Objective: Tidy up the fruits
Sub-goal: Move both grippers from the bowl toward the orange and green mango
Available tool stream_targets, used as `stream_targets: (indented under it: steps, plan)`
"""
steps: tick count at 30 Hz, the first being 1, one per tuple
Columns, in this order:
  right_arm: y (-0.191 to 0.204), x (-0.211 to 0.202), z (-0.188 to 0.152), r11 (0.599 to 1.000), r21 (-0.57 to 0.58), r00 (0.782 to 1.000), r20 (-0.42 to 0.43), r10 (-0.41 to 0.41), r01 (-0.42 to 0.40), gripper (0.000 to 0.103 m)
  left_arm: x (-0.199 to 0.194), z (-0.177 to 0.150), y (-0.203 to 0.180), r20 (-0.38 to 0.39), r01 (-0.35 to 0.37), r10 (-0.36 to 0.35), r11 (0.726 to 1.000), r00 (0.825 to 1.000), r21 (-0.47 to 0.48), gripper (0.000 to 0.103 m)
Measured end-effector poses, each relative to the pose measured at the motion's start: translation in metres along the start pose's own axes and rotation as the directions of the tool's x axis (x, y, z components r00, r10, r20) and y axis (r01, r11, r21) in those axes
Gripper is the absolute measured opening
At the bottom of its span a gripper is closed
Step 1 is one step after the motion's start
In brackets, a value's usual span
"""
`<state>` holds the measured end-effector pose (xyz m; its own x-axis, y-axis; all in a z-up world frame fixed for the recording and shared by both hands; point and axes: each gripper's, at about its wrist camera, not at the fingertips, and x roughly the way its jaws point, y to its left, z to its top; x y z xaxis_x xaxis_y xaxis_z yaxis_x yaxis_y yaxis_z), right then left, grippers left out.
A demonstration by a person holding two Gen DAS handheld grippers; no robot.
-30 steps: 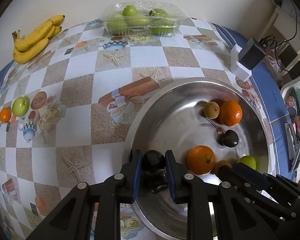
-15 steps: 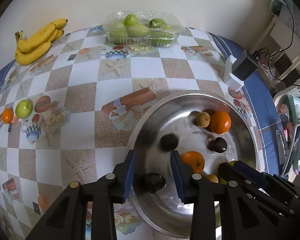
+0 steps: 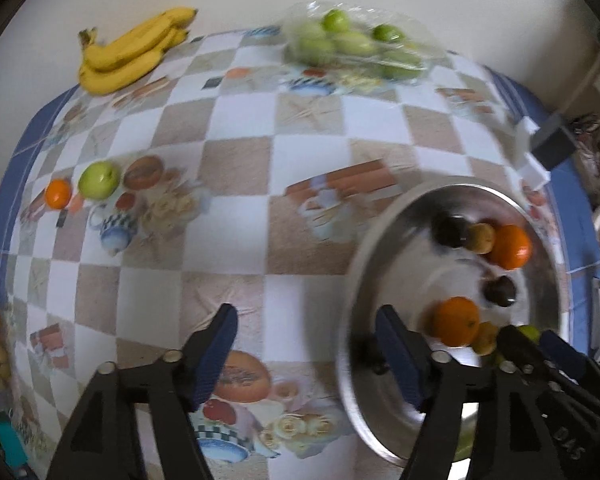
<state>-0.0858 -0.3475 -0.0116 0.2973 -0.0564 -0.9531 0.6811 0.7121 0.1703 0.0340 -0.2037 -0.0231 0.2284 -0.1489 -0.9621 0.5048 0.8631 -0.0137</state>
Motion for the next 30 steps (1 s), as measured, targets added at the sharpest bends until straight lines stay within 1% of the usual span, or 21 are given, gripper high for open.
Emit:
stream_targets:
  steps: [1,3,4,5,9,11,12,13,14,15,18,20,21,23,30]
  plan:
    - [0.0,0.001,0.0,1.0,-0.001,1.0,-0.002,-0.001,0.001,0.073,0.002,-0.001,0.003,-0.004,-0.008,0.008,1.0,1.0,-0.01,0.082]
    - [0.0,0.003,0.0,1.0,-0.006,1.0,-0.006,-0.006,0.006,0.075,0.004,-0.001,0.008,-0.011,-0.02,0.02,0.999,1.0,-0.027,0.091]
    - [0.0,0.004,0.0,1.0,-0.009,1.0,-0.006,-0.009,0.009,0.076,0.004,-0.001,0.01,-0.011,-0.024,0.023,0.999,1.0,-0.031,0.093]
    - [0.0,0.004,-0.001,1.0,-0.012,1.0,-0.006,-0.013,0.013,0.077,0.005,-0.002,0.012,-0.009,-0.028,0.028,0.999,1.0,-0.034,0.094]
    - [0.001,0.007,-0.001,0.999,-0.025,1.0,0.002,-0.03,0.03,0.078,0.003,-0.004,0.014,0.012,-0.061,0.061,0.998,0.998,-0.022,0.094]
    - [0.0,0.007,-0.002,0.999,-0.027,0.999,0.004,-0.036,0.036,0.08,0.004,-0.007,0.013,0.011,-0.073,0.073,0.997,0.997,-0.009,0.094]
    - [0.0,0.008,-0.002,0.999,-0.026,0.999,0.004,-0.035,0.035,0.082,0.005,-0.008,0.014,0.007,-0.075,0.075,0.997,0.997,-0.009,0.096]
    - [-0.001,0.008,-0.002,0.999,-0.023,1.0,0.004,-0.031,0.031,0.085,0.007,-0.008,0.015,0.003,-0.077,0.077,0.997,0.997,-0.011,0.098]
    - [-0.001,0.009,-0.002,0.999,-0.02,1.0,0.003,-0.028,0.028,0.087,0.008,-0.009,0.016,-0.001,-0.08,0.079,0.997,0.997,-0.015,0.101]
    - [-0.001,0.01,-0.002,0.999,-0.019,1.0,0.002,-0.026,0.026,0.087,0.009,-0.01,0.017,-0.005,-0.083,0.083,0.996,0.997,-0.017,0.102]
    - [-0.002,0.011,-0.003,0.999,-0.02,0.999,-0.001,-0.032,0.032,0.087,0.01,-0.012,0.02,-0.006,-0.08,0.079,0.997,0.997,-0.022,0.103]
    - [-0.003,0.012,-0.003,1.0,-0.014,1.0,-0.003,-0.021,0.021,0.088,0.01,-0.012,0.022,-0.005,-0.079,0.078,0.997,0.997,-0.028,0.103]
    - [-0.003,0.012,-0.004,1.0,-0.013,1.0,-0.004,-0.017,0.017,0.09,0.009,-0.013,0.023,-0.002,-0.08,0.08,0.996,0.997,-0.035,0.103]
    - [-0.003,0.012,-0.004,1.0,-0.013,1.0,-0.004,-0.017,0.017,0.098,0.009,-0.014,0.025,-0.003,-0.08,0.08,0.996,0.997,-0.043,0.103]
    - [0.002,0.013,-0.006,0.999,-0.025,0.999,0.001,-0.035,0.035,0.098,0.008,-0.014,0.032,-0.006,-0.083,0.083,0.995,0.997,-0.049,0.103]
